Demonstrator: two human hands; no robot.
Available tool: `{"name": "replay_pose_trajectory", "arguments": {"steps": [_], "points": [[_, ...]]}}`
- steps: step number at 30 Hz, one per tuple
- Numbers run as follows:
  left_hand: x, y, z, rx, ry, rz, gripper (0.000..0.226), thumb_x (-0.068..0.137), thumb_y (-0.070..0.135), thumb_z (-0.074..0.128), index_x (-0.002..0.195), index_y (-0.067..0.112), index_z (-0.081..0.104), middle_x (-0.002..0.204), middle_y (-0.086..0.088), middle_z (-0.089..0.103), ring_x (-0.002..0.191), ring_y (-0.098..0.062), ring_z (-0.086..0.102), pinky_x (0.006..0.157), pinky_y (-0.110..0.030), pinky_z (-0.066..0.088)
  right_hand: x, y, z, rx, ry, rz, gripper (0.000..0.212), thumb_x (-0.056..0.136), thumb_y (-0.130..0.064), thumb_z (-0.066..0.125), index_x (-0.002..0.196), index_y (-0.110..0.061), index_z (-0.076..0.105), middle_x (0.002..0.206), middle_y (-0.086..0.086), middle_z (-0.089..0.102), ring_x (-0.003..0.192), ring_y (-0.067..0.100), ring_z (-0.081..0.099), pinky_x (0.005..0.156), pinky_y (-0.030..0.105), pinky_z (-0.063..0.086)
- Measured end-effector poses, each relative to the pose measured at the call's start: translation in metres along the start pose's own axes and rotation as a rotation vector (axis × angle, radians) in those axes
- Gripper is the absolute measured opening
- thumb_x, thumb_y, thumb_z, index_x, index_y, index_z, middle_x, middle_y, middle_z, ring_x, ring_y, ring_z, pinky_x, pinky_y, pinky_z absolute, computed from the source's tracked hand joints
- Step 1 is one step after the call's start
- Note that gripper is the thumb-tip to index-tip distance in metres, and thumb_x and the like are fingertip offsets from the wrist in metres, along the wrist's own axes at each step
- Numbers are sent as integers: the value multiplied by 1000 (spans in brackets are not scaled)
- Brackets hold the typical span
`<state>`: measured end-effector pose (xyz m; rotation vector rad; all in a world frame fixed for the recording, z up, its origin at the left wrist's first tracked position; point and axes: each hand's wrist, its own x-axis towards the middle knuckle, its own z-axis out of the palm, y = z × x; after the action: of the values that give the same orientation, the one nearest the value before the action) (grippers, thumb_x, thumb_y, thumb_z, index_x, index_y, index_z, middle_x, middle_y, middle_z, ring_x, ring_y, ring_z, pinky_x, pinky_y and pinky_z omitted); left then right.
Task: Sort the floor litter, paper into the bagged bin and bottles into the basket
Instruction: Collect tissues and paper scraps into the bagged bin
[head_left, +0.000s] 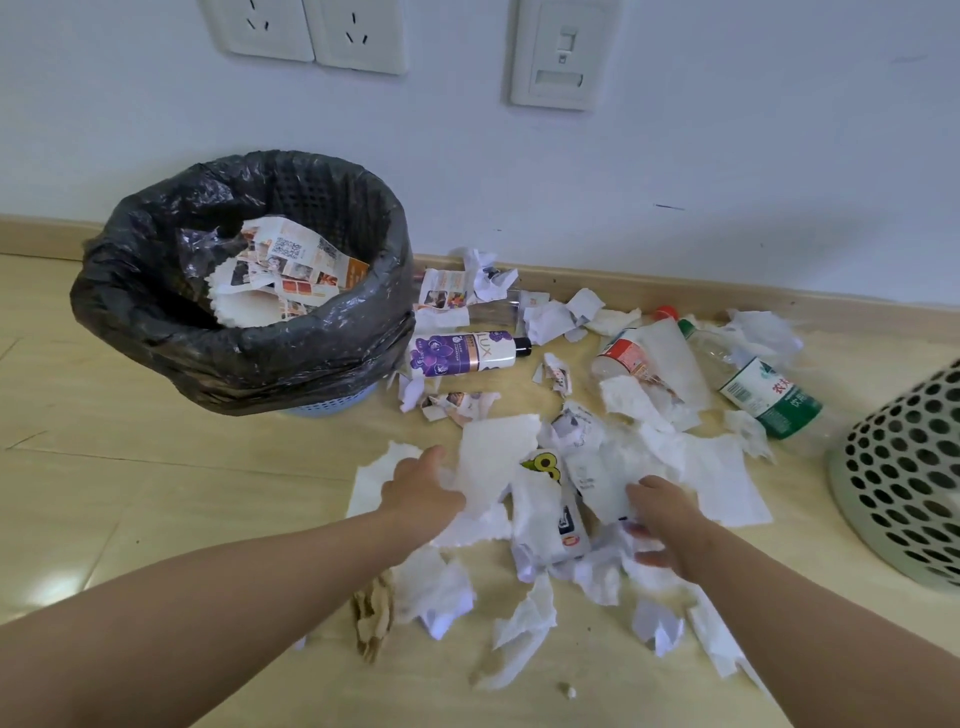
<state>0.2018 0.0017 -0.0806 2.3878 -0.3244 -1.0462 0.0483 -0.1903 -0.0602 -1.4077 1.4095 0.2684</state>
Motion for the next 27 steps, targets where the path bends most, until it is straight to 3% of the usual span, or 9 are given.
{"name": "replay_pose_trajectory", "arguments": {"steps": [5,7,10,12,15,18,21,24,27], "points": [[1,16,-3,-18,154,138,42,87,12,52,128,18,48,130,-9,44,111,-24,48,89,-33,44,-7,-13,15,219,-166,-134,15,98,-21,43,89,-19,53,85,5,60,74,23,60,64,31,48],[2,30,-5,112,270,300,39,89,12,50,126,19,50,128,-7,46,116,-24,46,94,-34,41,-3,-16,9,242,-78,-191,18,98,-19,41,85,-17,52,84,6,58,67,20,57,56,27,43],[2,62,-3,201,360,555,33,92,11,46,123,20,53,120,-2,48,108,-19,47,83,-29,41,7,-13,-6,247,92,-203,17,97,-19,40,84,-13,50,90,8,55,63,19,51,55,27,36],[3,81,9,241,258,652,31,96,10,39,119,17,57,116,-1,53,103,-17,46,77,-26,35,14,-8,-15,261,144,-167,17,97,-19,39,85,-13,49,94,9,54,64,19,50,57,28,36],[6,99,41,424,6,757,37,93,1,36,120,13,58,120,-4,57,112,-21,46,86,-29,38,20,-1,-20,296,164,-109,14,97,-18,37,91,-10,48,97,10,55,67,21,52,59,29,41],[16,111,72,565,-73,737,44,86,-6,39,124,11,54,125,-7,54,118,-24,46,91,-34,41,25,3,-24,309,182,-94,13,97,-15,37,91,-8,46,93,11,56,68,23,53,59,30,43],[28,108,85,659,18,642,40,85,-3,44,122,9,50,127,-8,46,118,-28,43,82,-32,39,25,6,-24,319,169,-101,9,96,-13,38,91,-8,44,86,9,53,65,22,52,57,30,42],[38,95,85,815,57,535,42,93,15,45,134,17,40,137,-7,40,123,-28,40,92,-37,38,27,8,-29,298,167,-100,9,96,-14,38,90,-8,43,83,7,53,65,22,52,57,30,42],[41,93,81,860,152,543,35,95,36,41,126,21,48,132,-3,47,121,-25,43,95,-38,35,31,9,-32,280,170,-94,10,95,-14,38,88,-8,43,85,9,54,64,22,52,56,30,41]]}}
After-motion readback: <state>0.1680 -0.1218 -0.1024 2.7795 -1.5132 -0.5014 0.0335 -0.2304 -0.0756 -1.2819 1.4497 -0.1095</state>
